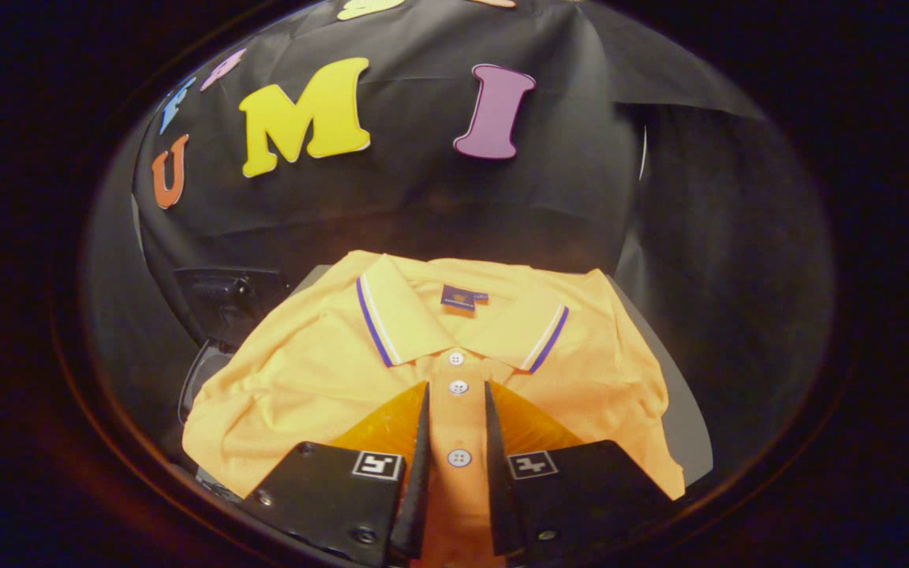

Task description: Put the clothes into the washing machine and then close the washing machine lid.

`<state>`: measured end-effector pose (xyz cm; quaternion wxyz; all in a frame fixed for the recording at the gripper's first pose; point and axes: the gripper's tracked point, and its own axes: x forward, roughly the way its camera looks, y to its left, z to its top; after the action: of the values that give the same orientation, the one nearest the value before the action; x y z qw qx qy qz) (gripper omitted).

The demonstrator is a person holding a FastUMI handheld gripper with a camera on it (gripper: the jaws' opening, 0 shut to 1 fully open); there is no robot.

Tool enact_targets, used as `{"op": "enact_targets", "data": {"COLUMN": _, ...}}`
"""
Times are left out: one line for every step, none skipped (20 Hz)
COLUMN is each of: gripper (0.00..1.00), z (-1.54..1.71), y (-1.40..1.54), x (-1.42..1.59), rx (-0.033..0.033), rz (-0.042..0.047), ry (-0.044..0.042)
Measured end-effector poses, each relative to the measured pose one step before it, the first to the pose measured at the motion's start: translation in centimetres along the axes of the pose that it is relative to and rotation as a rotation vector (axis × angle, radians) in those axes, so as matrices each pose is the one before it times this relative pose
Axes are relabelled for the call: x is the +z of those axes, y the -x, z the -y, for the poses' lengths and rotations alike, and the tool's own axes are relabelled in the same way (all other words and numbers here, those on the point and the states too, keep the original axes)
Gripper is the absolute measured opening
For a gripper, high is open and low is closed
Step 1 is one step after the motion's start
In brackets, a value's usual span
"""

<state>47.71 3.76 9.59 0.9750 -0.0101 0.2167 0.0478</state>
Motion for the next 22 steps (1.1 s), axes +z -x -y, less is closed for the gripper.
{"op": "enact_targets", "data": {"gripper": 0.28, "z": -0.014, "y": 0.091, "x": 0.102, "rx": -0.00007, "rz": 0.01359, "ry": -0.00939}}
{"op": "enact_targets", "data": {"gripper": 0.19, "z": -0.016, "y": -0.016, "x": -0.096, "rx": 0.00145, "rz": 0.00822, "ry": -0.01067}}
{"op": "enact_targets", "data": {"gripper": 0.16, "z": -0.082, "y": 0.148, "x": 0.172, "rx": 0.00803, "rz": 0.00224, "ry": -0.0227}}
{"op": "enact_targets", "data": {"gripper": 0.12, "z": -0.066, "y": 0.038, "x": -0.018, "rx": 0.00511, "rz": -0.00033, "ry": -0.02822}}
{"op": "enact_targets", "data": {"gripper": 0.11, "z": -0.165, "y": 0.16, "x": 0.127, "rx": 0.00621, "rz": -0.00422, "ry": -0.0095}}
{"op": "enact_targets", "data": {"gripper": 0.11, "z": 0.078, "y": 0.449, "x": 0.064, "rx": -0.005, "rz": 0.00019, "ry": -0.00811}}
{"op": "enact_targets", "data": {"gripper": 0.11, "z": -0.15, "y": 0.591, "x": 0.418, "rx": -0.00647, "rz": 0.01321, "ry": -0.00664}}
{"op": "enact_targets", "data": {"gripper": 0.11, "z": -0.239, "y": 0.496, "x": 0.452, "rx": -0.00461, "rz": 0.01091, "ry": 0.00561}}
{"op": "enact_targets", "data": {"gripper": 0.11, "z": -0.368, "y": 0.568, "x": 0.711, "rx": -0.00345, "rz": 0.02025, "ry": 0.00372}}
{"op": "enact_targets", "data": {"gripper": 0.1, "z": -0.424, "y": 0.859, "x": 0.592, "rx": -0.00046, "rz": 0.01885, "ry": -0.00293}}
{"op": "enact_targets", "data": {"gripper": 0.1, "z": -0.464, "y": 0.847, "x": 0.645, "rx": 0.00674, "rz": 0.01133, "ry": -0.00508}}
{"op": "enact_targets", "data": {"gripper": 0.11, "z": -0.597, "y": 0.839, "x": 0.694, "rx": 0.0056, "rz": 0.01515, "ry": -0.00895}}
{"op": "enact_targets", "data": {"gripper": 0.1, "z": -0.701, "y": 0.871, "x": 0.767, "rx": 0.00389, "rz": 0.01913, "ry": -0.00276}}
{"op": "enact_targets", "data": {"gripper": 0.1, "z": -0.875, "y": 0.867, "x": 0.615, "rx": 0.00439, "rz": 0.01856, "ry": 0.00212}}
{"op": "enact_targets", "data": {"gripper": 0.1, "z": -0.753, "y": 0.795, "x": 0.852, "rx": 0.00162, "rz": 0.02016, "ry": 0.00158}}
{"op": "enact_targets", "data": {"gripper": 0.1, "z": -0.777, "y": 1.021, "x": 0.735, "rx": 0.00739, "rz": 0.0208, "ry": 0.00276}}
{"op": "enact_targets", "data": {"gripper": 0.1, "z": -0.8, "y": 0.857, "x": 0.757, "rx": 0.00513, "rz": 0.01805, "ry": 0.00123}}
{"op": "enact_targets", "data": {"gripper": 0.1, "z": -0.741, "y": 0.859, "x": 0.79, "rx": 0.00534, "rz": 0.02296, "ry": -0.00367}}
{"op": "enact_targets", "data": {"gripper": 0.1, "z": -0.94, "y": 0.778, "x": 0.8, "rx": 0.00837, "rz": 0.01867, "ry": 0.00214}}
{"op": "enact_targets", "data": {"gripper": 0.1, "z": -1.017, "y": 0.901, "x": 0.9, "rx": 0.00685, "rz": 0.02099, "ry": 0.00049}}
{"op": "enact_targets", "data": {"gripper": 0.1, "z": -1.16, "y": 0.899, "x": 0.907, "rx": 0.00787, "rz": 0.02069, "ry": 0.0003}}
{"op": "enact_targets", "data": {"gripper": 0.1, "z": -1.058, "y": 0.852, "x": 0.761, "rx": 0.0072, "rz": 0.01999, "ry": 0.00376}}
